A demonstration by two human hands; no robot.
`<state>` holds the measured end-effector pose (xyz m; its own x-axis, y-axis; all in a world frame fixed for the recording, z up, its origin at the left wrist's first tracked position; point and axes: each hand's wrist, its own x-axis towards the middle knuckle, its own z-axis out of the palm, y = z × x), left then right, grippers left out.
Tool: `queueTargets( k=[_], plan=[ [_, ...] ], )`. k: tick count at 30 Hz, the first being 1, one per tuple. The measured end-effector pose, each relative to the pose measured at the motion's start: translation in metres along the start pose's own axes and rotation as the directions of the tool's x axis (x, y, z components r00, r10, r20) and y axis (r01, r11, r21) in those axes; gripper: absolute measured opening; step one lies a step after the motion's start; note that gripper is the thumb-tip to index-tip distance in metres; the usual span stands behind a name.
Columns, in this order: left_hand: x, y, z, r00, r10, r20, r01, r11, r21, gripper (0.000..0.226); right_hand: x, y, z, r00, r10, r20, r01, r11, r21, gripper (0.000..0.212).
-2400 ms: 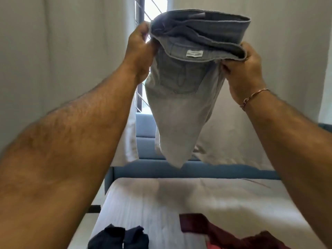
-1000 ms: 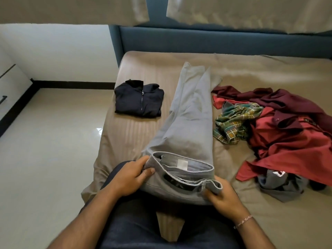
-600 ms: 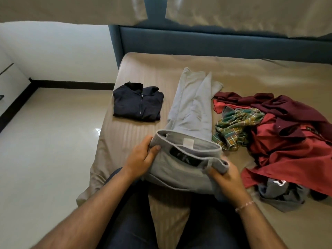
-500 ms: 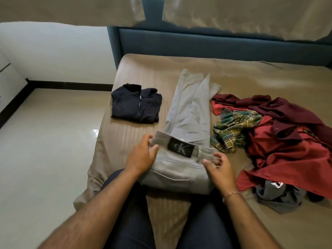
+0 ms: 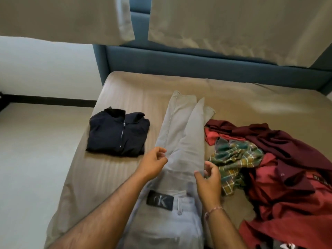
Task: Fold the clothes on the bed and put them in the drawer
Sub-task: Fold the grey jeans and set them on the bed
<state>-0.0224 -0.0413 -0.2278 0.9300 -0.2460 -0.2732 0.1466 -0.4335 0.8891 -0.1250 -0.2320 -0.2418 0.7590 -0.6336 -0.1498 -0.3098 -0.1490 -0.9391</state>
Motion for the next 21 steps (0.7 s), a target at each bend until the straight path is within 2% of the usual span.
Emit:
queueTargets(
  k=[3,6,8,10,12,13,15,17,20,21],
  plan=[
    [0.04,0.001,0.022,0.993,-0.09,0.079,0.089,0.996,0.013,0.031,0.075,-0.005,0.015,0.991,0.121,0.054,-0.124,0.991,0.048,0.048],
    [0.076,-0.01,0.038,0.962,-0.245,0.125,0.244,0.97,0.018,0.025,0.142,0.012,0.028,0.968,0.223,0.113,-0.23,0.972,0.056,0.079],
    [0.088,-0.013,0.041,0.95,-0.279,0.142,0.289,0.955,-0.062,0.021,0.16,0.008,0.034,0.942,0.289,0.17,-0.309,0.945,0.109,0.086],
    [0.103,-0.011,0.043,0.908,-0.361,0.213,0.405,0.886,-0.226,0.025,0.173,-0.002,0.039,0.926,0.319,0.201,-0.353,0.921,0.164,0.069],
    [0.117,-0.008,0.045,0.815,-0.463,0.348,0.56,0.783,-0.271,0.033,0.187,-0.009,0.044,0.917,0.317,0.241,-0.373,0.897,0.238,0.044],
    [0.121,-0.007,0.045,0.77,-0.483,0.418,0.613,0.74,-0.275,0.04,0.193,-0.014,0.045,0.906,0.319,0.277,-0.396,0.871,0.29,0.038],
    [0.133,-0.002,0.049,0.696,-0.432,0.573,0.678,0.658,-0.326,0.059,0.203,-0.03,0.048,0.884,0.296,0.361,-0.431,0.816,0.385,0.032],
    [0.147,0.008,0.057,0.676,-0.31,0.669,0.687,0.594,-0.419,0.073,0.217,-0.045,0.05,0.886,0.261,0.382,-0.429,0.773,0.467,0.029],
    [0.164,0.042,0.064,0.739,-0.183,0.648,0.635,0.511,-0.579,0.082,0.232,-0.072,0.047,0.88,0.232,0.414,-0.448,0.691,0.567,0.051],
    [0.175,0.052,0.067,0.775,-0.16,0.612,0.607,0.457,-0.649,0.081,0.238,-0.081,0.046,0.868,0.219,0.446,-0.467,0.664,0.583,0.048]
  ],
)
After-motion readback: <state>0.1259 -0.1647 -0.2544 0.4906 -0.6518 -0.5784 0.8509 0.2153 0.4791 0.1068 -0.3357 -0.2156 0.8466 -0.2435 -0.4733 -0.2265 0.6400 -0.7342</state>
